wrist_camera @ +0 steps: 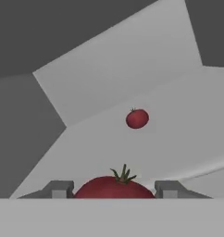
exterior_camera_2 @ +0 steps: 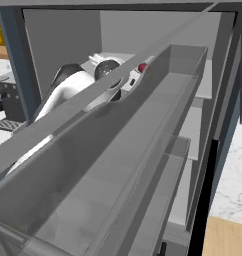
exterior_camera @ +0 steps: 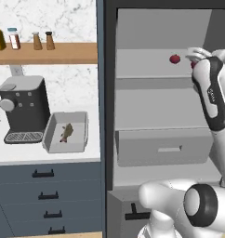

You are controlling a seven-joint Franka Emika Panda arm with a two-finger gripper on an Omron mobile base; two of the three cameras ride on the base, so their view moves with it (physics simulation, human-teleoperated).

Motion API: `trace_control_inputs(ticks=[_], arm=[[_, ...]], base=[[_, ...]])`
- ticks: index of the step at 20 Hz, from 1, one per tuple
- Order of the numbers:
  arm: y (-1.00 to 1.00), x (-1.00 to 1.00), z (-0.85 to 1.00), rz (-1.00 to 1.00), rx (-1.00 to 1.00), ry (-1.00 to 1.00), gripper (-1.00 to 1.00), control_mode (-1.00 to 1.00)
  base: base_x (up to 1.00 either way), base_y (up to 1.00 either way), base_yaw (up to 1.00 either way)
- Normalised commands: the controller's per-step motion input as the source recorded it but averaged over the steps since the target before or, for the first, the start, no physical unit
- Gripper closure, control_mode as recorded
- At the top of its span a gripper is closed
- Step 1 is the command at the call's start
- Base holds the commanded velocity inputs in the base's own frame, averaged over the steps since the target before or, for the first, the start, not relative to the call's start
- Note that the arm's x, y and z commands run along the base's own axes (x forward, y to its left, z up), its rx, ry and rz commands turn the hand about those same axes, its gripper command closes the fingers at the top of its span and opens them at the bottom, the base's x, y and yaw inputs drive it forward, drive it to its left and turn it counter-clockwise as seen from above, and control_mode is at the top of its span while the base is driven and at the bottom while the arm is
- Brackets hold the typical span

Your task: Place one tomato and one fish in each tupperware on the nearby counter, to pack two identical lunches.

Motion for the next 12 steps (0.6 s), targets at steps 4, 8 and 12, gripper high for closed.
trace_control_inputs(ticks=[4, 8, 12], arm=[[0.44, -1.0, -0.59, 0.11, -0.05, 0.39, 1.0, -1.0], [0.0, 0.0, 0.0, 0.0, 0.0, 0.0, 1.0, 1.0], [0.0, 0.0, 0.0, 0.0, 0.0, 0.0, 1.0, 1.0]], base=[[0.0, 0.0, 0.0], [-1.0, 0.68, 0.08], [-1.0, 0.99, 0.07]])
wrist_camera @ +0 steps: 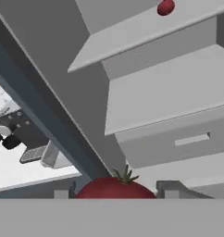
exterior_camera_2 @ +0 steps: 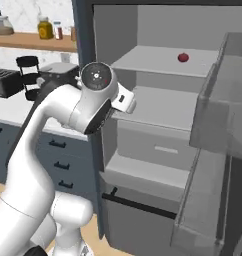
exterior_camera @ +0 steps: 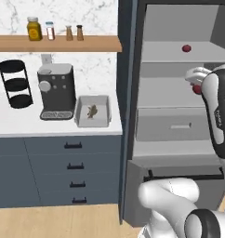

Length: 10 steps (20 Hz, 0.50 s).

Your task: Place one tomato and one fish in each tupperware on the nearby counter, to pack two identical lunches.

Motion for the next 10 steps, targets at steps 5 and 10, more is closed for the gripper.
trace_control_inputs(ticks=[5, 10], arm=[[0.0, 0.0, 0.0, 0.0, 0.0, 0.0, 1.0, 1.0], [0.0, 0.0, 0.0, 0.0, 0.0, 0.0, 1.0, 1.0]], base=[[-0.5, 1.0, 0.0], [0.39, 1.0, -0.18]])
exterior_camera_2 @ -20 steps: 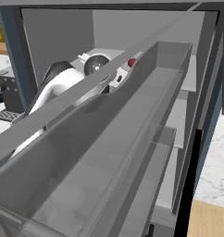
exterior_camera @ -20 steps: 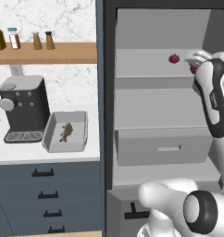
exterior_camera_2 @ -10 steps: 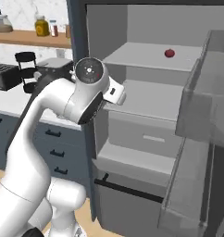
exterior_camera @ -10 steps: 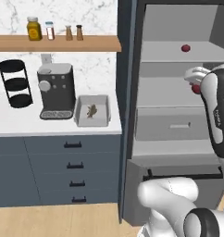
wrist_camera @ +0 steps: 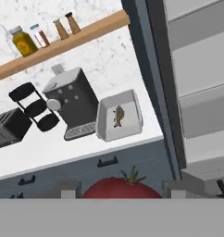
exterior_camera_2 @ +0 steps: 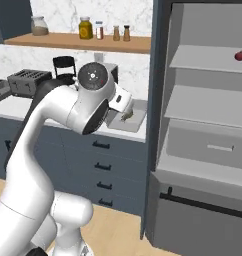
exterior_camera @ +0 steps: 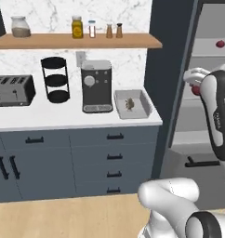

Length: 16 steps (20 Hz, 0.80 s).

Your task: Place one tomato and one fish in each tupperware on the nearby counter, to pack two identical lunches.

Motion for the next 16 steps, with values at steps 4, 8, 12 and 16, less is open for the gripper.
trace_control_inputs(ticks=[4, 8, 12, 16], arm=[[0.0, 0.0, 0.0, 0.0, 0.0, 0.0, 1.0, 1.0], [0.0, 0.0, 0.0, 0.0, 0.0, 0.0, 1.0, 1.0], [0.0, 0.0, 0.0, 0.0, 0.0, 0.0, 1.0, 1.0], [0.0, 0.0, 0.0, 0.0, 0.0, 0.0, 1.0, 1.0]], base=[[1.0, 0.91, -0.31], [0.99, 0.09, -0.1], [0.85, -0.3, -0.05], [0.7, -0.11, -0.06]])
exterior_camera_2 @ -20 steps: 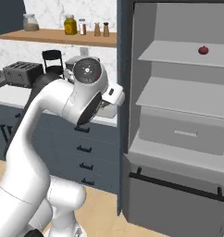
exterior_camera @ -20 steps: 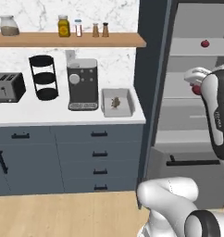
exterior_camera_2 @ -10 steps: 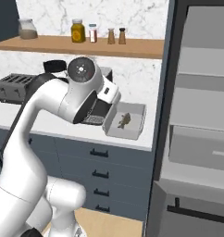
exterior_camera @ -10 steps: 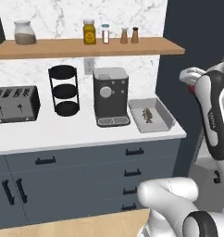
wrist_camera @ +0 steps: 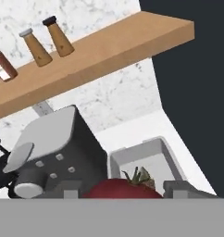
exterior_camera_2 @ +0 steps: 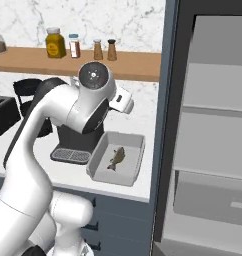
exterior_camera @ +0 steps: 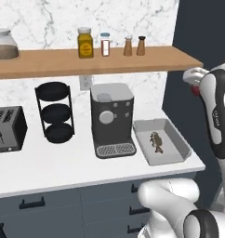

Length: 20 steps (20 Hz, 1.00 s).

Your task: Place one tomato and one fish in each tupperware on the nearby counter, to pack two identical lunches.

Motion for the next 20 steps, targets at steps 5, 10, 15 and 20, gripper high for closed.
trace_control_inputs(ticks=[5, 10, 15, 20], arm=[[0.01, 0.25, -0.4, -0.07, -0.07, 0.19, 1.0, -1.0], [0.01, 0.67, -1.0, -0.12, -0.2, 0.67, 1.0, -1.0], [-0.16, 0.48, -1.0, -0.07, 0.06, 0.59, 1.0, -1.0], [0.0, 0.43, -1.0, -0.07, 0.09, 0.34, 1.0, -1.0]], base=[[0.39, -0.11, -0.11], [0.0, 0.0, 0.0], [0.0, 0.0, 0.0], [0.0, 0.0, 0.0]])
